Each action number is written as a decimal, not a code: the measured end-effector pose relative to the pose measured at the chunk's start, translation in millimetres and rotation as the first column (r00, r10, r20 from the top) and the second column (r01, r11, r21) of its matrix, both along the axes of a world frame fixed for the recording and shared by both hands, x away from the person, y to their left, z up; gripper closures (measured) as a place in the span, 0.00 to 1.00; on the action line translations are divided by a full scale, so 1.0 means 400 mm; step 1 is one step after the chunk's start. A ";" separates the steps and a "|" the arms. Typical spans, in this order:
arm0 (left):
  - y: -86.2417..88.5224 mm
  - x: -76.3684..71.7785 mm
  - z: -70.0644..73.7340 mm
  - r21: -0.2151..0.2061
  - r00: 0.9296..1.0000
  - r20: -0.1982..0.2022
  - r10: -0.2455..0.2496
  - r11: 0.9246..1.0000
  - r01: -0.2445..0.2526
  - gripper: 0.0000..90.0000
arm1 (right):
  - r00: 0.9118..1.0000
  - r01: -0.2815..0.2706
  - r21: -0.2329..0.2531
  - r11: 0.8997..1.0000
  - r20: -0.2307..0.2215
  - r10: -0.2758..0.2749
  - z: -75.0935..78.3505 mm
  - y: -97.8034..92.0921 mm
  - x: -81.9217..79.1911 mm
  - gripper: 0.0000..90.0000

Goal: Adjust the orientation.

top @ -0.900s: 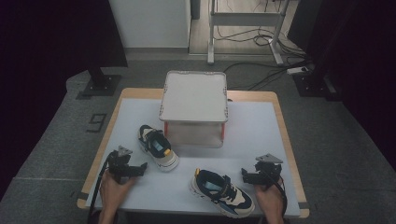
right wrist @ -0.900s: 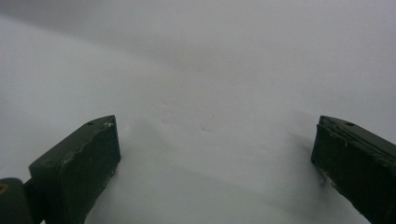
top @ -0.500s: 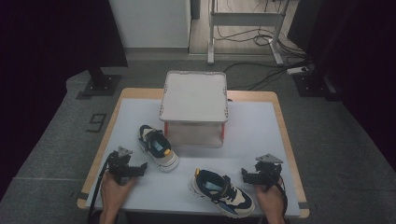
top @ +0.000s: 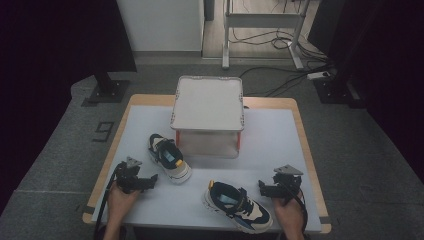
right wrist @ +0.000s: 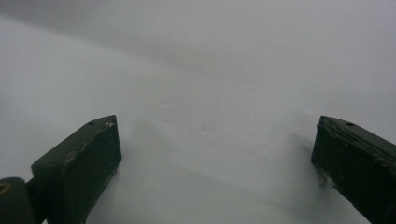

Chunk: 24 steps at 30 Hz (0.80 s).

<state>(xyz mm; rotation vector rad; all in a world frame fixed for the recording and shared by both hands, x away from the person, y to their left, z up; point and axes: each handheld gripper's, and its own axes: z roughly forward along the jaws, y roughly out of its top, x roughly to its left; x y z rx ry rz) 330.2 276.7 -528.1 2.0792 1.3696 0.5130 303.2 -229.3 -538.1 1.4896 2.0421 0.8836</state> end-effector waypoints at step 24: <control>-0.080 -0.071 0.229 -0.077 0.986 0.063 -0.156 0.984 0.161 0.09 | 1.000 0.000 -0.002 1.000 0.001 0.000 0.001 0.001 -0.001 0.01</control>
